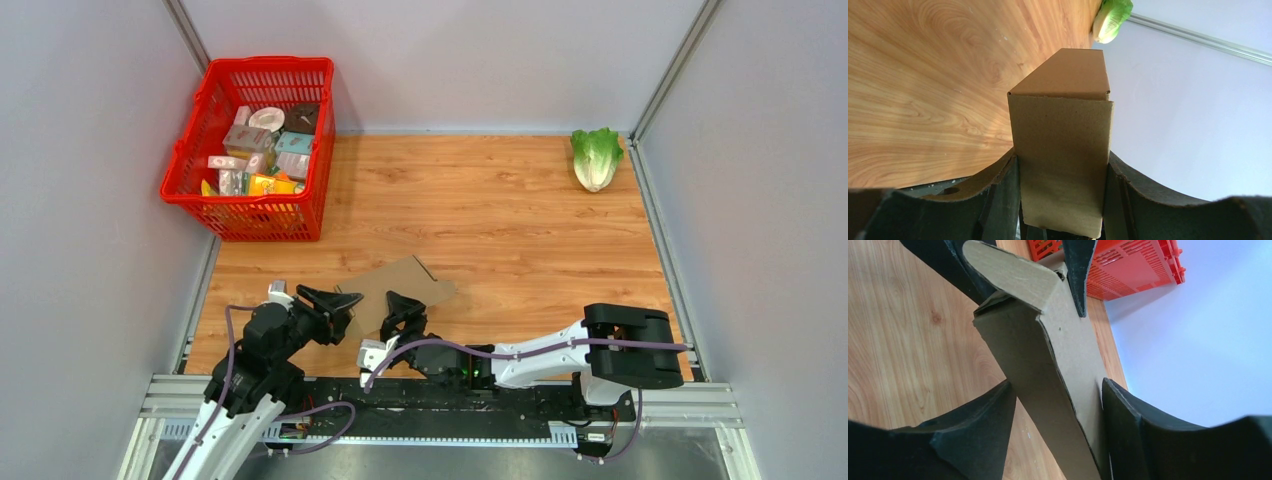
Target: Fold the paper box
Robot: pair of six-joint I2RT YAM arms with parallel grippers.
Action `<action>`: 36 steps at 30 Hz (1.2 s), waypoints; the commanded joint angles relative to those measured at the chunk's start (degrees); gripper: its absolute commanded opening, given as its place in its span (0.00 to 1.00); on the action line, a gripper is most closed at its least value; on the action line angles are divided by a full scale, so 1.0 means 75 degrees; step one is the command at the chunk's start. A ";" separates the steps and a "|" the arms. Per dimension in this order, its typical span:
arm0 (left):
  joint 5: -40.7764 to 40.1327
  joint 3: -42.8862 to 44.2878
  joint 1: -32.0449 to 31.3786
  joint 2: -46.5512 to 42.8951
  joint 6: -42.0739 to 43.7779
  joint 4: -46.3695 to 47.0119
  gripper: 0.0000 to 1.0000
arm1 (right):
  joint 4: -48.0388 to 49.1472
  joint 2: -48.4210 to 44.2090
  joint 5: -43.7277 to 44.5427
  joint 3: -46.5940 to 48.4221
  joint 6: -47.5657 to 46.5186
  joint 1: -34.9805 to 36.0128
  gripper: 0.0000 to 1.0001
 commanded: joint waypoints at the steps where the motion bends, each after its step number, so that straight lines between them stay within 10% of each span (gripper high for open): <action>1: 0.0030 0.0444 0.0035 -0.0134 0.0117 -0.0212 0.43 | 0.0711 0.0015 0.0147 0.0003 -0.0059 0.0034 0.60; 9: -0.0473 0.0924 0.0035 -0.0579 0.0467 -0.1077 0.73 | 0.0875 -0.0019 0.0369 -0.0068 -0.0036 0.0069 0.46; 18: -0.1902 0.2224 0.0035 -0.0709 0.2221 -0.2624 0.75 | 0.0140 -0.0113 0.1083 0.0025 0.0736 0.0069 0.40; 28: -0.2443 0.2928 0.0035 -0.0440 0.5717 -0.2275 0.67 | -0.8663 -0.1355 -0.1863 0.2519 0.5361 -0.0879 0.39; 36: -0.1155 0.2589 0.0035 0.0427 0.7078 -0.1012 0.66 | -1.1838 -0.0993 -0.4377 0.3951 0.6327 -0.2193 0.40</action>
